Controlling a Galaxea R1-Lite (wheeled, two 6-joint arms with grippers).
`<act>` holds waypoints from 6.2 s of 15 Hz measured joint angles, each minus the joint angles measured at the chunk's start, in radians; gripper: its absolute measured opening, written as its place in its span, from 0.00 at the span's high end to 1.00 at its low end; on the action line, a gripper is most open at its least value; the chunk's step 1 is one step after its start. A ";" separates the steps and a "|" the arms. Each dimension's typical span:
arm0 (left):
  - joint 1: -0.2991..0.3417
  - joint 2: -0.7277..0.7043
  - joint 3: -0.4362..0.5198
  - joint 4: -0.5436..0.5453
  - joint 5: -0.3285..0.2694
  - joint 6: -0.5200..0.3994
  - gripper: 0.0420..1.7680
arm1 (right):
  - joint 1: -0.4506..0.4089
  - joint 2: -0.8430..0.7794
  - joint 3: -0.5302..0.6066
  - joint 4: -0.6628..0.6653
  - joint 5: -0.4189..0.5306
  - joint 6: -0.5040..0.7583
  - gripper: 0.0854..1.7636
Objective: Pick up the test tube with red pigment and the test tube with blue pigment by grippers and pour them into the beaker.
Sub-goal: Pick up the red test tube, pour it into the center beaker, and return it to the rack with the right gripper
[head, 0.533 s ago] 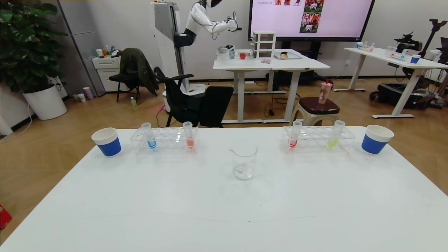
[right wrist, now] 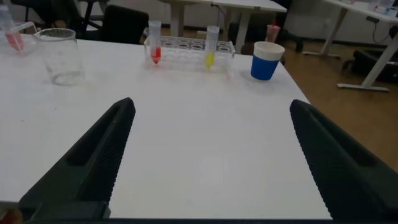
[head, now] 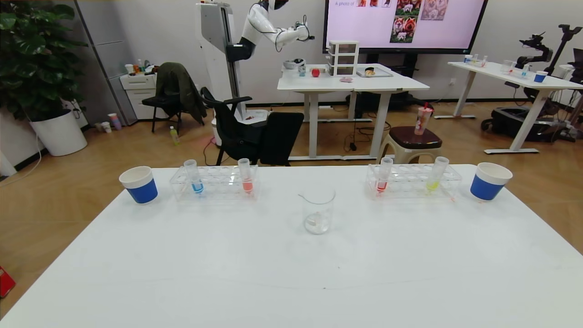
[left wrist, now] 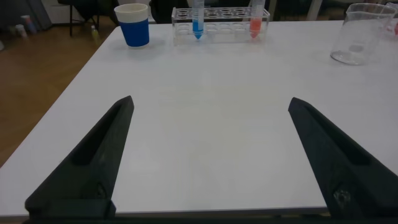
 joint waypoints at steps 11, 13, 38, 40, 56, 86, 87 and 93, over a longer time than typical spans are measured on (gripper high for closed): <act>0.000 0.000 0.000 0.000 0.000 0.000 0.02 | 0.093 0.945 -0.286 -0.659 -0.004 0.009 0.02; 0.000 0.000 0.000 0.000 0.000 0.000 0.02 | 0.140 1.122 -0.332 -0.768 -0.010 0.026 0.02; 0.000 0.000 0.000 0.000 0.000 0.000 0.02 | 0.270 2.285 -0.873 -1.419 -0.214 0.077 0.02; 0.000 0.000 0.000 0.000 0.000 0.000 0.02 | 0.266 2.303 -0.898 -1.411 -0.211 0.077 0.02; 0.000 0.000 0.000 0.000 0.000 0.000 0.02 | 0.273 2.207 -0.917 -1.288 -0.210 0.059 0.74; 0.000 0.000 0.000 0.000 0.000 0.000 0.02 | 0.347 2.252 -1.122 -1.311 0.725 -0.918 0.74; 0.000 0.000 0.000 0.000 0.000 0.000 0.02 | 0.346 2.258 -1.125 -1.312 0.746 -0.952 0.74; 0.000 0.000 0.000 0.000 0.000 -0.001 0.02 | 0.312 2.302 -1.163 -1.306 0.800 -1.170 0.74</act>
